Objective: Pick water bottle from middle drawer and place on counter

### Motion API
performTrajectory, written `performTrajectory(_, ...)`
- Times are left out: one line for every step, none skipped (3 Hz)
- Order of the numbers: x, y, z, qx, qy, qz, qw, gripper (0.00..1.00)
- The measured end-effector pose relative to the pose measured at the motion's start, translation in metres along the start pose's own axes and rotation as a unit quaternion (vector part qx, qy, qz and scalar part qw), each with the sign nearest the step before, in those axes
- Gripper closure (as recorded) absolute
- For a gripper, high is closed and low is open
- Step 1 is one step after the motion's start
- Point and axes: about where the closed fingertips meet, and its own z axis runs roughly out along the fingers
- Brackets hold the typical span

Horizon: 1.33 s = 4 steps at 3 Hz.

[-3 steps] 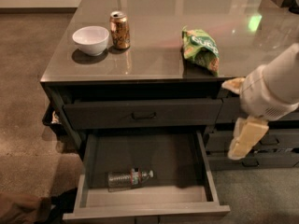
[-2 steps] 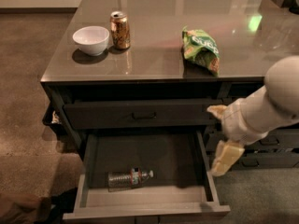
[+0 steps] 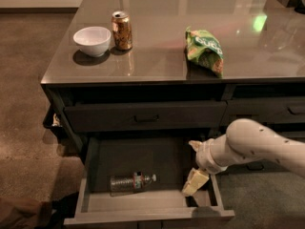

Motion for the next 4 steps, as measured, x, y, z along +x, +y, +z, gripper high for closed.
performTrajectory(0.001, -0.016, 0.011, 0.028, -0.014, 0.010, 0.9995, 0.00)
performTrajectory(0.001, -0.017, 0.012, 0.027, -0.015, 0.010, 0.9995, 0.00)
performTrajectory(-0.004, -0.022, 0.038, 0.012, -0.048, 0.000, 0.9988, 0.00)
performTrajectory(-0.030, -0.022, 0.094, -0.008, -0.115, -0.028, 0.9930, 0.00)
